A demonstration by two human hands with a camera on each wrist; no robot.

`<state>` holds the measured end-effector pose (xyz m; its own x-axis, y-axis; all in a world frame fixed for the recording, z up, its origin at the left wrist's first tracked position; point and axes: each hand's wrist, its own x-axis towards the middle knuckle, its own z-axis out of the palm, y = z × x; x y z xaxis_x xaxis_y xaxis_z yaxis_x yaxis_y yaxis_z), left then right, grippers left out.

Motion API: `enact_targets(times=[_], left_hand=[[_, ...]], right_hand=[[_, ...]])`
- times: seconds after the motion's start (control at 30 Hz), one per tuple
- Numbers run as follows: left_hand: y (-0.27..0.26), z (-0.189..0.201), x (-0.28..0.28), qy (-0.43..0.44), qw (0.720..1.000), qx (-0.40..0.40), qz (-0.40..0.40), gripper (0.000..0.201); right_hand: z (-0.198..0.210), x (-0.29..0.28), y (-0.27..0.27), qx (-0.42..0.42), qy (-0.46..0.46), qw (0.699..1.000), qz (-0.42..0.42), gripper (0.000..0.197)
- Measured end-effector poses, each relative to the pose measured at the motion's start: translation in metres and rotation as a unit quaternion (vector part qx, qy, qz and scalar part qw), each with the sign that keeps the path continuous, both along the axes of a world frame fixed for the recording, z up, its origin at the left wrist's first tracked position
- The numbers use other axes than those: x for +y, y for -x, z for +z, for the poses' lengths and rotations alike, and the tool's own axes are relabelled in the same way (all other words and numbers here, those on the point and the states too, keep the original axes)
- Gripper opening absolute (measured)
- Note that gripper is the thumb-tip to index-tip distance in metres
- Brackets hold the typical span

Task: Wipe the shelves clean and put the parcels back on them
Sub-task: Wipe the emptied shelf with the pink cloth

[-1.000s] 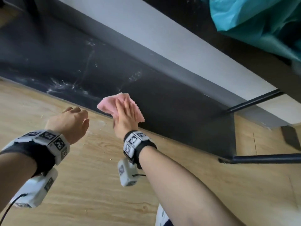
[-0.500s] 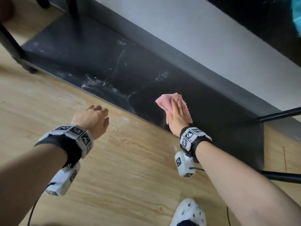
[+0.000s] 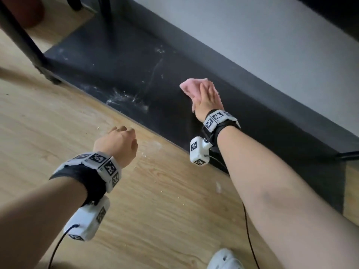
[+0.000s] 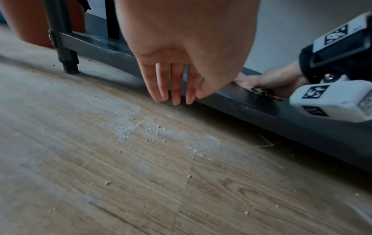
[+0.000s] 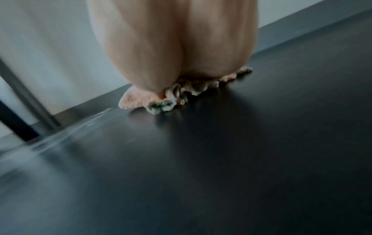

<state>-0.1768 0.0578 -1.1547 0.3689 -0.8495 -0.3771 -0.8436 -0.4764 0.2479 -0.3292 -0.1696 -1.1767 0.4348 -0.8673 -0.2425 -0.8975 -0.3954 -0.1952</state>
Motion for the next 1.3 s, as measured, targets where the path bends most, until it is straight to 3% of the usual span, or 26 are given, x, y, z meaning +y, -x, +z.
enact_targets(times=[0.17,0.33,0.53,0.6,0.73,0.8,0.9,0.97,1.07,1.2,1.3], left_hand=[[-0.002,-0.001,-0.003,-0.014,1.000,-0.010,-0.025,0.025],[-0.005,-0.003,-0.014,-0.036,0.996,-0.040,-0.070,0.028],[-0.007,-0.006,-0.010,-0.022,0.996,-0.038,-0.081,0.027],[-0.011,-0.005,-0.003,-0.025,0.997,-0.026,-0.066,0.027],[-0.023,0.001,0.009,-0.035,0.999,-0.019,-0.036,0.028],[-0.029,0.006,0.014,-0.044,0.999,-0.018,-0.025,0.028],[-0.036,0.007,0.013,-0.049,0.998,-0.037,-0.025,0.029],[-0.038,0.007,0.009,-0.054,0.997,-0.044,-0.025,0.029],[-0.039,0.006,0.002,-0.048,0.998,-0.037,-0.025,0.029],[-0.044,0.002,0.004,-0.036,0.999,-0.026,-0.022,0.029],[-0.053,-0.003,0.012,-0.042,0.999,-0.023,-0.009,0.028]], right_hand=[[0.002,0.009,0.048,0.021,-0.001,0.998,-0.054,0.059],[-0.004,0.047,0.010,0.024,-0.060,0.995,0.076,0.061],[0.008,-0.015,-0.024,0.025,-0.019,0.997,0.076,0.076],[0.011,-0.041,-0.004,0.022,-0.017,0.999,0.020,0.079],[-0.004,-0.071,0.070,-0.012,-0.001,0.980,-0.197,0.080],[-0.010,-0.065,0.107,-0.015,0.013,0.975,-0.221,0.077],[0.001,-0.028,0.114,0.039,0.076,0.976,-0.202,0.046],[0.007,-0.005,0.078,-0.020,0.126,0.981,-0.148,0.029],[0.001,0.020,0.012,-0.059,0.129,0.988,0.053,0.039],[-0.007,-0.009,-0.048,-0.022,0.001,1.000,0.017,0.066],[-0.001,-0.038,-0.043,0.002,-0.011,1.000,0.021,0.054]])
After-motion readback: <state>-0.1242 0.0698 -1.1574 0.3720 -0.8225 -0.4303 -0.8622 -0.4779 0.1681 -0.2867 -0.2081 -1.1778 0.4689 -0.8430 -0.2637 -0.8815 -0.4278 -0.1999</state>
